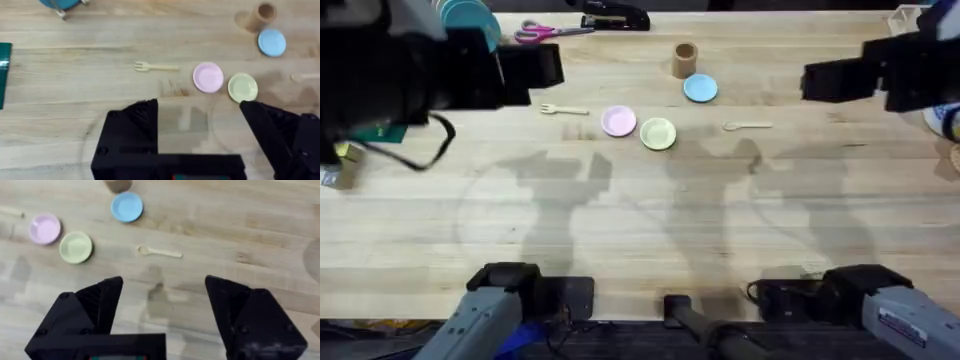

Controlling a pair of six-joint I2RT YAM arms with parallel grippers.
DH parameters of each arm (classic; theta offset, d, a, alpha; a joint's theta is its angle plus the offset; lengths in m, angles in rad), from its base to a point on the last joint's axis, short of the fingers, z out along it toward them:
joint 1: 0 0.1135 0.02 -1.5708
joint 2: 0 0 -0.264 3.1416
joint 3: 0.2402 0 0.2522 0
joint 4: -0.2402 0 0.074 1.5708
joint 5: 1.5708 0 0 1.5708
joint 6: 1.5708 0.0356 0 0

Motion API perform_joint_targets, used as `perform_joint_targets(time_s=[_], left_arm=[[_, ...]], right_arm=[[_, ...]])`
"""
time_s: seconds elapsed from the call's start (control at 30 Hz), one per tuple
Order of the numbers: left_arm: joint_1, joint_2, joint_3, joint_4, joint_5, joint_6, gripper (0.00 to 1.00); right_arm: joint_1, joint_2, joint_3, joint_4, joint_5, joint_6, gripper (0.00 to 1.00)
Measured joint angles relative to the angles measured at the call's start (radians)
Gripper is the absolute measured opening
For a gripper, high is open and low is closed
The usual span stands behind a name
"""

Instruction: Pick up a utensil and set it on the pink plate, then put the other utensil in the container.

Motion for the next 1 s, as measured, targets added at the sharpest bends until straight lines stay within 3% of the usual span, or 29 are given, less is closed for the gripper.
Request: perform_joint_targets(time_s=[0.23, 0.4, 0.7, 0.83, 1.0], left_arm=[[0.0, 0.186, 0.137, -0.099, 0.056, 0.089, 0.993], [0.0, 0.242, 0.142, -0.105, 0.072, 0.136, 0.993], [0.0, 0.253, 0.142, -0.127, 0.08, 0.157, 0.994], [0.0, 0.253, 0.142, -0.127, 0.079, 0.105, 0.994], [0.0, 0.261, 0.151, -0.135, 0.036, -0.047, 0.995]], right_arm=[[0.03, 0.12, 0.034, -0.027, -0.053, -0.053, 0.998], [0.03, 0.159, 0.035, -0.013, -0.069, -0.067, 0.998], [0.03, 0.16, 0.035, 0.0, -0.079, -0.074, 0.998], [0.03, 0.16, 0.035, 0.0, -0.079, -0.074, 0.998], [0.03, 0.16, 0.035, 0.0, -0.08, -0.074, 0.998]])
